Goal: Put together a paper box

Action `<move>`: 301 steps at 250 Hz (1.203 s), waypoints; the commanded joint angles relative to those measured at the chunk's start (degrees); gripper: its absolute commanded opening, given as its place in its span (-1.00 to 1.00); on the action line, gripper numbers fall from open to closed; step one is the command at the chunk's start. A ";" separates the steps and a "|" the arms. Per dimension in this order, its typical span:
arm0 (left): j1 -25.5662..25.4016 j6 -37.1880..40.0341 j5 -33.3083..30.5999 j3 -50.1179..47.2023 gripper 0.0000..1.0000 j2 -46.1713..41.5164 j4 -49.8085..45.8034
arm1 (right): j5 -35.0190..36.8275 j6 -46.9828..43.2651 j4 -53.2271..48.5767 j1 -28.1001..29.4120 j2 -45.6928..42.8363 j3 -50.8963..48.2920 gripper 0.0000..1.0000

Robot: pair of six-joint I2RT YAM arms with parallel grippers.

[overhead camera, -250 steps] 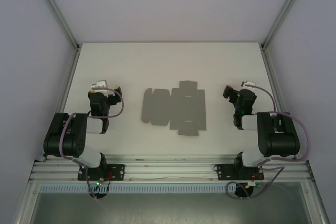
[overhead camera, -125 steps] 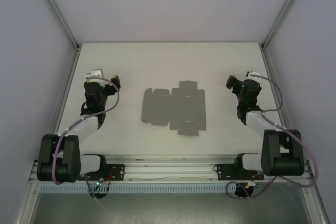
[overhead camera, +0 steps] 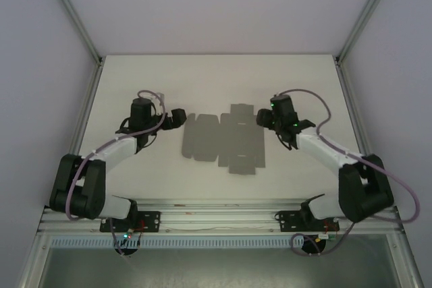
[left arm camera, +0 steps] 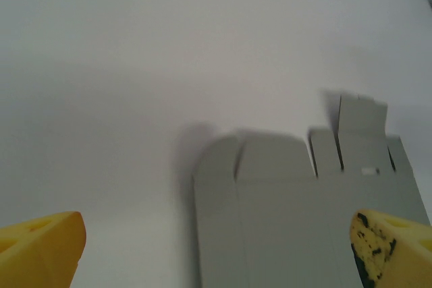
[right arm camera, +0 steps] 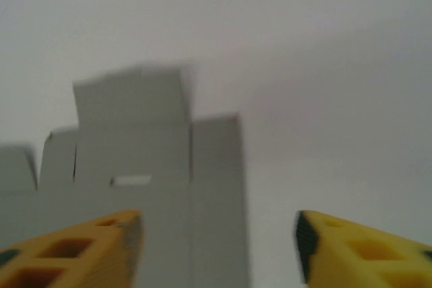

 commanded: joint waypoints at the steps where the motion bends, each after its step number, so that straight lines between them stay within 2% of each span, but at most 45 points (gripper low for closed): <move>1: -1.22 -1.82 5.89 1.80 0.99 2.41 -3.27 | -7.35 4.94 -3.66 1.68 4.80 1.05 -0.06; 36: -1.50 -2.97 9.83 1.81 0.99 5.95 -2.11 | -7.67 6.71 -3.12 1.88 11.08 1.55 -0.39; 60: -1.87 -2.45 12.53 2.56 0.99 8.52 -2.40 | -7.72 7.00 -2.78 1.86 14.13 1.19 -0.48; 120: -2.04 -3.90 18.78 2.98 0.92 14.08 0.93 | -6.52 9.58 -0.23 1.86 16.53 -2.97 -0.51; 187: -2.05 -11.62 28.58 1.14 0.67 17.80 15.41 | -5.77 9.09 1.18 1.74 16.51 -5.37 -0.52; 217: -2.05 -14.78 29.32 0.27 0.62 18.51 19.51 | -5.92 8.97 2.30 1.77 16.50 -5.86 -0.52; 262: -2.05 -15.36 29.39 0.06 0.31 20.10 20.96 | -9.52 8.71 5.97 1.30 17.00 -6.71 -0.52; 301: -2.05 -14.36 29.25 0.07 -0.19 19.51 20.43 | -10.46 7.95 6.83 0.76 16.67 -6.58 -0.52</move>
